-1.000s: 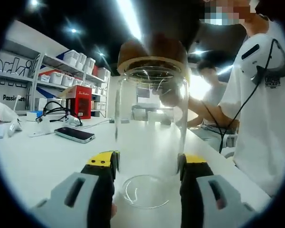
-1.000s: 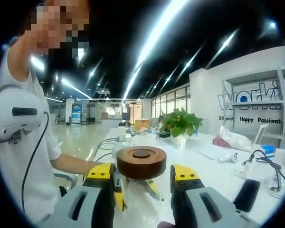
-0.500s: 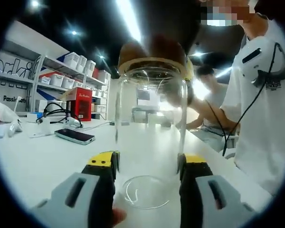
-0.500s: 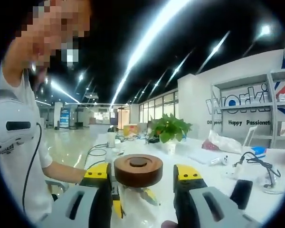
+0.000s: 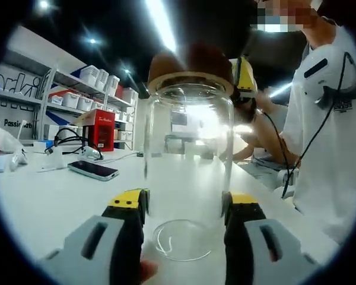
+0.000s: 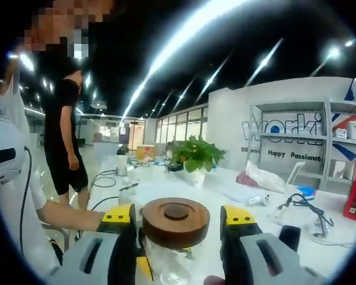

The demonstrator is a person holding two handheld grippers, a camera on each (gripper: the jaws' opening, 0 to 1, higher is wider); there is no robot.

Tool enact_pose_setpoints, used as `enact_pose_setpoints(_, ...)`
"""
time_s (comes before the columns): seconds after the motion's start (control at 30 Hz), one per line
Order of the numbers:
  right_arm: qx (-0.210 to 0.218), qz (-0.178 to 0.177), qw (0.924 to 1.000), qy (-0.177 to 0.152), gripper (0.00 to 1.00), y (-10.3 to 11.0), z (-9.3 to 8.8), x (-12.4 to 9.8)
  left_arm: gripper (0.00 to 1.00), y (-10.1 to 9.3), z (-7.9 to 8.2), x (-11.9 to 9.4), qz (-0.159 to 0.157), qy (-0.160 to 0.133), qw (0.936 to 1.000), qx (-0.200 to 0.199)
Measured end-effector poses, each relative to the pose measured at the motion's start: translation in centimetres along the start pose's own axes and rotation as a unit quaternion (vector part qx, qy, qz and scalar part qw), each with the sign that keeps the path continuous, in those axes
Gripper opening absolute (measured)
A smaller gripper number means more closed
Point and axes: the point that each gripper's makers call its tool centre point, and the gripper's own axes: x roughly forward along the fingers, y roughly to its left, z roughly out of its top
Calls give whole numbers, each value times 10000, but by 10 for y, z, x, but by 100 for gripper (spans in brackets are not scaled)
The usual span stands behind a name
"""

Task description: Clamp the coffee can twist off the lid put the lid on the table pick up the lid cover the can tighten the lid

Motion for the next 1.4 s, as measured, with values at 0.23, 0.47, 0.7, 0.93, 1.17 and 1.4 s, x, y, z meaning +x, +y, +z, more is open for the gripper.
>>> enact_pose_setpoints(0.23, 8, -166, 9999, 32, 52, -4, -1, 0, 43, 0, 0, 0, -2, -4, 10000, -16)
enact_pose_setpoints(0.47, -49, -371, 9993, -64, 52, 1, 10, -3, 43, 0, 0, -1, -7, -7, 10000, -25)
enact_pose_setpoints(0.7, -36, -409, 9991, -63, 51, 2, 10, -1, 43, 0, 0, -1, 4, -7, 10000, -20)
enact_pose_setpoints(0.93, 184, -960, 9952, -74, 51, -4, 9, -6, 43, 0, 0, -1, 6, -6, 10000, -19)
enact_pose_setpoints(1.17, 103, -1370, 9904, -136, 51, -3, 12, -6, 43, 1, 0, -1, 7, -8, 10000, -22)
enact_pose_setpoints(1.4, -10, -1811, 9834, -67, 51, -5, 15, -3, 43, 1, 0, -1, 14, -7, 10000, -27)
